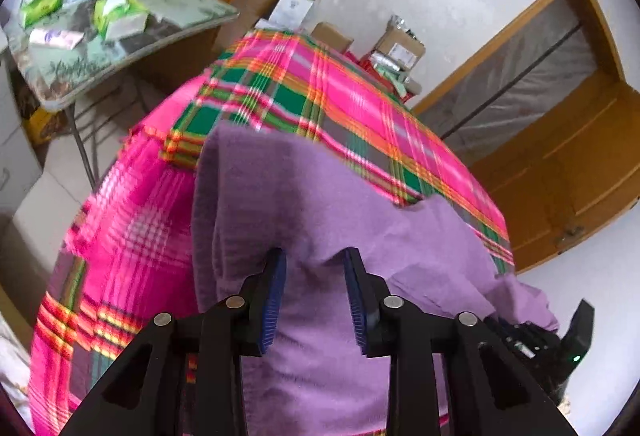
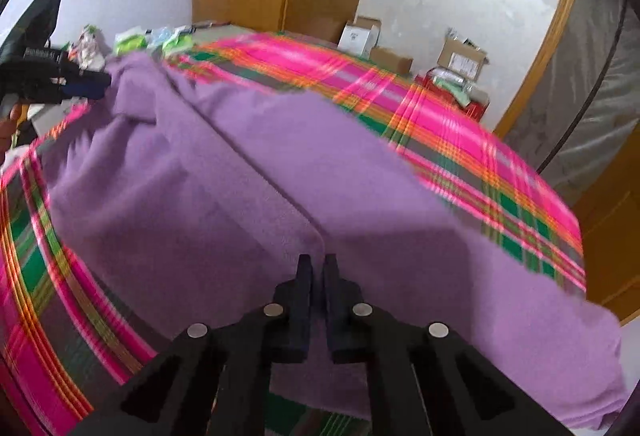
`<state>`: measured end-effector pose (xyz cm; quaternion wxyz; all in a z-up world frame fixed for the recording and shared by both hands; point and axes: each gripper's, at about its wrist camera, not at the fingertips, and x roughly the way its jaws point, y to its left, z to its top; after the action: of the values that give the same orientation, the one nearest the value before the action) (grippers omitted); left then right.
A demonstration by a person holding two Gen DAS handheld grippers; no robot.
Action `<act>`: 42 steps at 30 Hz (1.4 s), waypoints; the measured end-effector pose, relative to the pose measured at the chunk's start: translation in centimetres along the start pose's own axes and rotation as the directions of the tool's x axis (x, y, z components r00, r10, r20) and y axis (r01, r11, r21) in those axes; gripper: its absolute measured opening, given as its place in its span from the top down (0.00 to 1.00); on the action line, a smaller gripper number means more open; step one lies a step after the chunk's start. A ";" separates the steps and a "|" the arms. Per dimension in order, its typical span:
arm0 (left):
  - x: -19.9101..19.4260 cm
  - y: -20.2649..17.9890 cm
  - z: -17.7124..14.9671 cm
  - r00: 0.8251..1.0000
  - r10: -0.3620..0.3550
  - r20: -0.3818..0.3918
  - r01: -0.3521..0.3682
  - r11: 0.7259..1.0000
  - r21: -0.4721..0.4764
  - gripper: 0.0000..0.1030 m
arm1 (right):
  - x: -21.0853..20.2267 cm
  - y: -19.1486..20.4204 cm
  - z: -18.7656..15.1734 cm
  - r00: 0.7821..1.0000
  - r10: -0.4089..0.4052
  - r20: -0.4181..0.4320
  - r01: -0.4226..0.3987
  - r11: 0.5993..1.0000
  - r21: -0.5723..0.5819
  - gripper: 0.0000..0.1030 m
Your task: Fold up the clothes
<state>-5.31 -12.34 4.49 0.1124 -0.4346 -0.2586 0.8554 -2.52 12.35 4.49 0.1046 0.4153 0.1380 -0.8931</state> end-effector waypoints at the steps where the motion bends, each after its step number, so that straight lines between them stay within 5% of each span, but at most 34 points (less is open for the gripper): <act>1: 0.0 -0.1 0.2 1.000 -0.002 0.003 0.002 1.000 0.004 0.71 | -0.1 -0.2 0.4 1.000 -0.008 0.009 0.008 1.000 0.005 0.95; 8: -0.2 -2.1 -0.1 0.997 0.067 0.048 -0.073 0.988 0.137 0.70 | -0.4 -1.3 3.4 0.995 -0.068 0.071 0.065 0.997 0.040 0.95; 14: -0.8 -5.7 -2.5 0.970 0.188 0.152 -0.231 0.903 0.362 0.69 | 0.4 -2.0 6.8 0.988 -0.120 0.102 0.112 0.990 0.082 0.95; 18: -0.5 -6.8 -3.6 0.987 0.132 0.087 -0.157 0.893 0.422 0.70 | 1.3 -2.5 8.6 0.981 -0.158 0.112 0.148 0.984 0.094 0.95; 31: 4.9 -5.4 0.0 0.968 0.251 -0.002 -0.230 0.891 0.392 0.70 | 6.5 -4.6 11.6 0.977 -0.204 0.058 0.195 0.970 0.142 0.95; 42: 6.8 -4.1 5.1 0.962 0.268 0.055 -0.272 0.924 0.270 0.70 | 10.3 -5.5 12.8 0.974 -0.226 -0.006 0.224 0.958 0.178 0.95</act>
<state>-13.58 -7.82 4.58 0.0505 -0.4389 -0.0762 0.8939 -19.80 12.50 5.30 -0.0341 0.3980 0.1035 -0.9109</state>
